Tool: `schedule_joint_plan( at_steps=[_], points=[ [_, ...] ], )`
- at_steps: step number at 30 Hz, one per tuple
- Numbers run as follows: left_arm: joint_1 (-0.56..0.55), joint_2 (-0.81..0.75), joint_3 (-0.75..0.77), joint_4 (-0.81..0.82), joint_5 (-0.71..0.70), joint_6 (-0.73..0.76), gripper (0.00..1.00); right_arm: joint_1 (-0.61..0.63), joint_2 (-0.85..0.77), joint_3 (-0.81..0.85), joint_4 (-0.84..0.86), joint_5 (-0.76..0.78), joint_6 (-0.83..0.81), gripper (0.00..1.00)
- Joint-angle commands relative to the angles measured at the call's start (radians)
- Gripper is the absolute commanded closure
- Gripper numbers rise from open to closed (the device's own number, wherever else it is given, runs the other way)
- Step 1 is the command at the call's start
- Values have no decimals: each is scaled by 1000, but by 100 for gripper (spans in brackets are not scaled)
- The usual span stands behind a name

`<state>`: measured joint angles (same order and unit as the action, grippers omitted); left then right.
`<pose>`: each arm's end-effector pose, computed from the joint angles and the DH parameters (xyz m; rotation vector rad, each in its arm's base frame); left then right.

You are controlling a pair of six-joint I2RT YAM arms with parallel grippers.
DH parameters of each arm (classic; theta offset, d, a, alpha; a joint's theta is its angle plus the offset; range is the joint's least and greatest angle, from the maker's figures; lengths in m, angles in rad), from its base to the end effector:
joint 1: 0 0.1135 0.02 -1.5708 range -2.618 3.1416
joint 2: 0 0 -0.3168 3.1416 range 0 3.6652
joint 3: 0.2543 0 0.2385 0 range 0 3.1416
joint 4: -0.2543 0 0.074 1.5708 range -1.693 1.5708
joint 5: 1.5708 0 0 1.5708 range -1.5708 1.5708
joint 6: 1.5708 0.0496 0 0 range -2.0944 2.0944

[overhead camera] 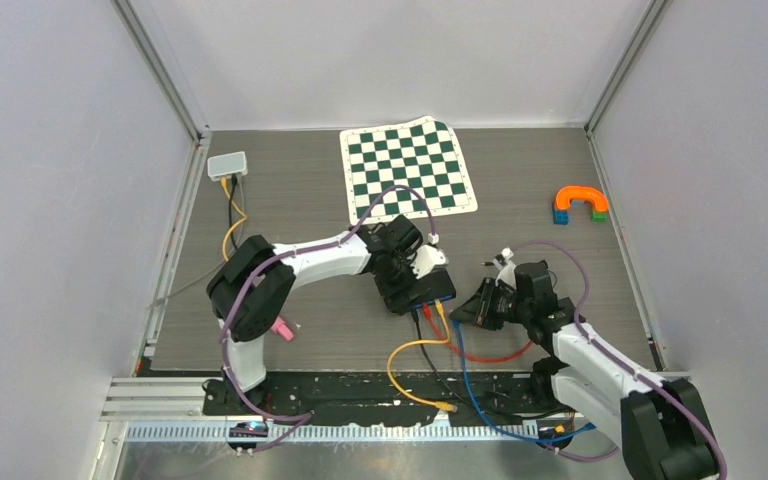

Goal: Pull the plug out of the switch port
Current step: Pull the connector from the switch port, then place the connector at the center of the board.

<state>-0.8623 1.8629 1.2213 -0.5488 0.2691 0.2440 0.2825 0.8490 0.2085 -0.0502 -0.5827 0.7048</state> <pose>0.2355 -0.2951 0.2137 1.5408 2.3558 -0.5277 0.1082 0.0598 0.1879 0.1700 2.3940 1.1578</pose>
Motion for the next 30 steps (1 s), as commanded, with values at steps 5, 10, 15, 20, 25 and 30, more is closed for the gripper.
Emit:
schedule_joint_plan(
  at_steps=[5,10,15,20,25,30],
  points=[
    [6,-119,-80,136,-4,-40,0,3,-208,234,-14,239,15,95],
    [6,-176,-88,138,-51,-64,0,2,-267,319,-69,413,-19,95],
    [7,-292,-149,216,-182,-117,0,2,-309,347,102,439,40,95],
    [11,-418,-194,268,-221,-151,0,3,-263,422,304,338,149,95],
    [17,-515,-217,280,-251,-165,0,3,-221,520,416,273,237,95],
    [21,-577,-240,292,-298,-176,0,3,-205,622,380,313,113,95]
  ],
)
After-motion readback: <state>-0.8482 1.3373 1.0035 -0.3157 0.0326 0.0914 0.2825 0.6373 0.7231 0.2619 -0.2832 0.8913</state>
